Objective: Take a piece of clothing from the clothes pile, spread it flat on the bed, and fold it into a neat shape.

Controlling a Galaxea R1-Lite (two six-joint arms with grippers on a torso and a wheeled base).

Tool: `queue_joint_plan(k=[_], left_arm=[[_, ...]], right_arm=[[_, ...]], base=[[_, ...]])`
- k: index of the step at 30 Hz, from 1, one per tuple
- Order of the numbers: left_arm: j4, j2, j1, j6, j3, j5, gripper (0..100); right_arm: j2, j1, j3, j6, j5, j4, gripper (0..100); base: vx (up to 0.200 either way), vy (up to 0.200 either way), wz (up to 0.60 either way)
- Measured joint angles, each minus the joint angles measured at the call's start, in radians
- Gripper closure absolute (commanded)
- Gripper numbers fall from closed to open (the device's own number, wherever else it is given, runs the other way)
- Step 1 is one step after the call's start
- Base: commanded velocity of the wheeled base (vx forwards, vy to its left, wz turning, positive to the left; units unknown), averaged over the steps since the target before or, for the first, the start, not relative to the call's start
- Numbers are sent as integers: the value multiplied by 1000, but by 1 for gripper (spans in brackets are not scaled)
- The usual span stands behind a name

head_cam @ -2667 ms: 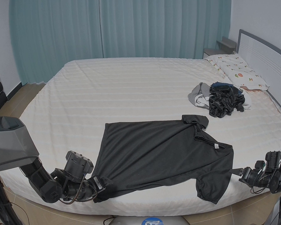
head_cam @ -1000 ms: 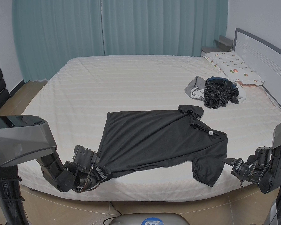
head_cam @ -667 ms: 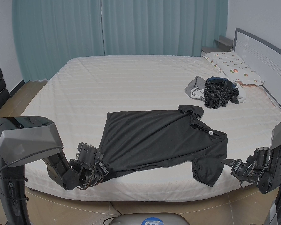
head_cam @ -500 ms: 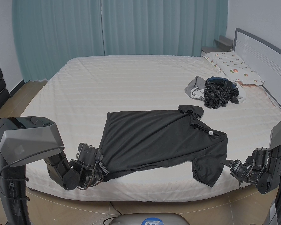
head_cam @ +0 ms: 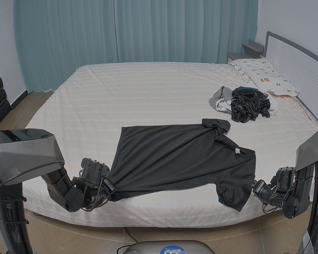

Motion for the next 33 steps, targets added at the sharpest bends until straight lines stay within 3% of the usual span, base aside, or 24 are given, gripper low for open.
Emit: queue_joint_plan(k=[8,15,22,33], left_arm=[[1,-5,2,2,11,-1,100],[2,-11,3,10,28,-1,100],[3,-33,8,59,65,-1,100],[3,-64,24,149,122,-1,100]], right_arm=[[-1,10,-1,12,-2,0,100],[-17,-35,58,-9,11,0,100],[-71,-114,140,-99,104,0,100],[-85,-199,209,-260,160,0,100]], base=[[0,0,0],[0,0,0],[0,0,0],[0,0,0]])
